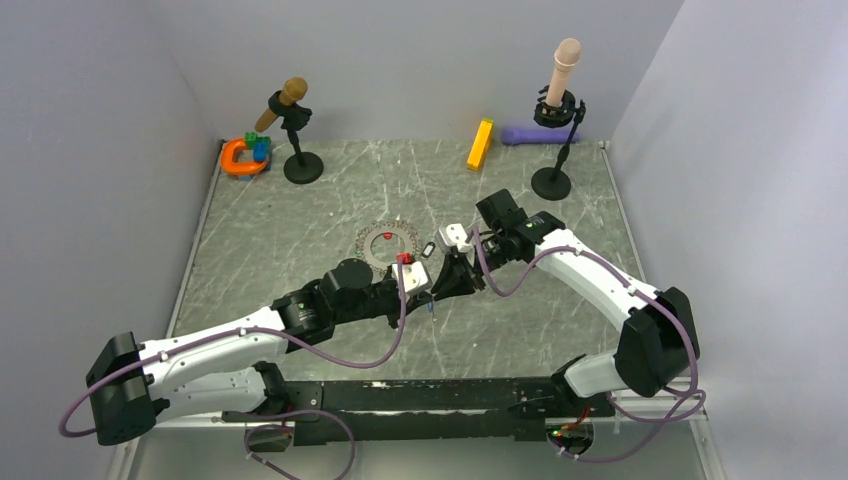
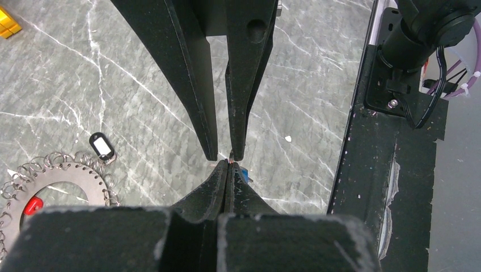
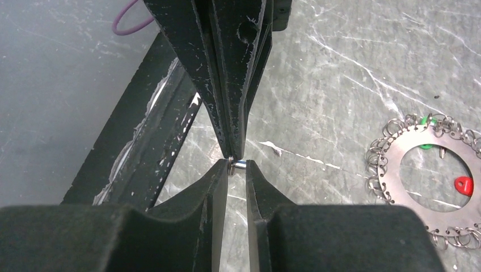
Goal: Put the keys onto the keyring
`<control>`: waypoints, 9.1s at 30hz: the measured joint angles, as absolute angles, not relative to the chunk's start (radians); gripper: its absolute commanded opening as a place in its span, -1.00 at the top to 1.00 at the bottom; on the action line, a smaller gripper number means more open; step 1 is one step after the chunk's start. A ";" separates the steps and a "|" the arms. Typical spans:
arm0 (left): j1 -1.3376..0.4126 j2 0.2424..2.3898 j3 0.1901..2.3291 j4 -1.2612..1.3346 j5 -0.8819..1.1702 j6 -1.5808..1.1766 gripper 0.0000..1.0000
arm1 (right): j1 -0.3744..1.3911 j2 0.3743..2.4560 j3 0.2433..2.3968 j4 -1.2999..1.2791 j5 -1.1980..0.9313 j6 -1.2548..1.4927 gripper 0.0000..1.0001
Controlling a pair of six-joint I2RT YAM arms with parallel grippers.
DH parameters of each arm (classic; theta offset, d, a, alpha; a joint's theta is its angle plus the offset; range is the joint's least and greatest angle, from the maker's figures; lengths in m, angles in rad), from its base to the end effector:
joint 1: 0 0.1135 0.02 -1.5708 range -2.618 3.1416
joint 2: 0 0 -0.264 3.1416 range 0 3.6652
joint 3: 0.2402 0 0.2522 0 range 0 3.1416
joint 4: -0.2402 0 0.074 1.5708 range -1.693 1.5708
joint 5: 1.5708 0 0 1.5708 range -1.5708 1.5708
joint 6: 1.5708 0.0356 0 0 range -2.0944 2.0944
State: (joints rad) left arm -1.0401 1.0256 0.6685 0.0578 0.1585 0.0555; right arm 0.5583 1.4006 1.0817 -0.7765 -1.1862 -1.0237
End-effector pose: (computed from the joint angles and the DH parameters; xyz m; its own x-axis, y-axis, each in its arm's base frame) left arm 0.1155 -0.2080 0.2776 -0.0975 0.2744 -0.9567 0.9348 0.3550 0.0065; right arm 0.2087 0.1693 0.2762 0.0848 -0.3248 -0.9420 -0.9346 -0.3536 0.0379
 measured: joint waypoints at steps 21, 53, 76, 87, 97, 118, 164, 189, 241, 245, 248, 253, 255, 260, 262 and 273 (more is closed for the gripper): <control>-1.040 0.831 0.511 0.172 0.130 0.015 -0.24 | 0.554 1.401 1.076 -0.868 -1.219 -1.208 1.00; -1.040 0.689 0.258 0.431 0.274 0.095 0.11 | 0.545 1.435 1.066 -1.377 -1.316 -2.023 1.00; -1.040 0.571 0.249 0.387 0.227 0.116 0.11 | 0.139 1.257 1.022 -1.140 -0.744 -1.225 1.00; -1.040 0.543 0.244 0.372 0.213 0.115 0.12 | 0.299 1.634 1.051 -0.918 -0.432 -1.005 1.00; -1.039 0.461 0.228 0.330 0.185 0.115 0.11 | 0.461 1.819 1.176 -0.806 -0.352 -0.867 1.00; -1.039 0.445 0.200 0.324 0.175 0.111 0.08 | 0.467 1.823 1.177 -0.766 -0.347 -0.799 0.80; -0.593 0.569 0.231 0.251 0.125 -0.397 -0.74 | 0.333 1.624 1.304 -0.879 -0.865 -0.787 0.10; -0.318 1.337 0.830 -0.233 0.332 -0.402 -0.25 | 0.192 1.383 1.150 -0.770 -1.113 -0.704 0.07; -0.422 1.567 0.881 -0.222 0.227 -0.418 0.24 | 0.192 1.380 1.142 -0.772 -1.136 -0.738 0.06; -0.421 1.568 0.890 -0.240 0.187 -0.388 0.28 | 0.192 1.382 1.142 -0.782 -1.136 -0.743 0.07; -0.421 1.568 0.906 -0.254 0.171 -0.360 0.28 | 0.192 1.387 1.142 -0.786 -1.137 -0.746 0.06; -0.421 1.586 0.934 -0.260 0.165 -0.331 0.27 | 0.192 1.396 1.142 -0.797 -1.136 -0.755 0.06; -0.419 1.602 0.945 -0.260 0.166 -0.324 0.26 | 0.192 1.399 1.142 -0.802 -1.136 -0.757 0.06; -0.409 1.623 0.950 -0.273 0.168 -0.308 0.26 | 0.193 1.400 1.142 -0.807 -1.136 -0.760 0.06; -0.405 1.623 0.950 -0.274 0.170 -0.308 0.26 | 0.193 1.400 1.142 -0.808 -1.136 -0.760 0.06; -0.398 1.656 0.950 -0.241 0.231 -0.346 0.30 | 0.193 1.401 1.142 -0.817 -1.136 -0.771 0.06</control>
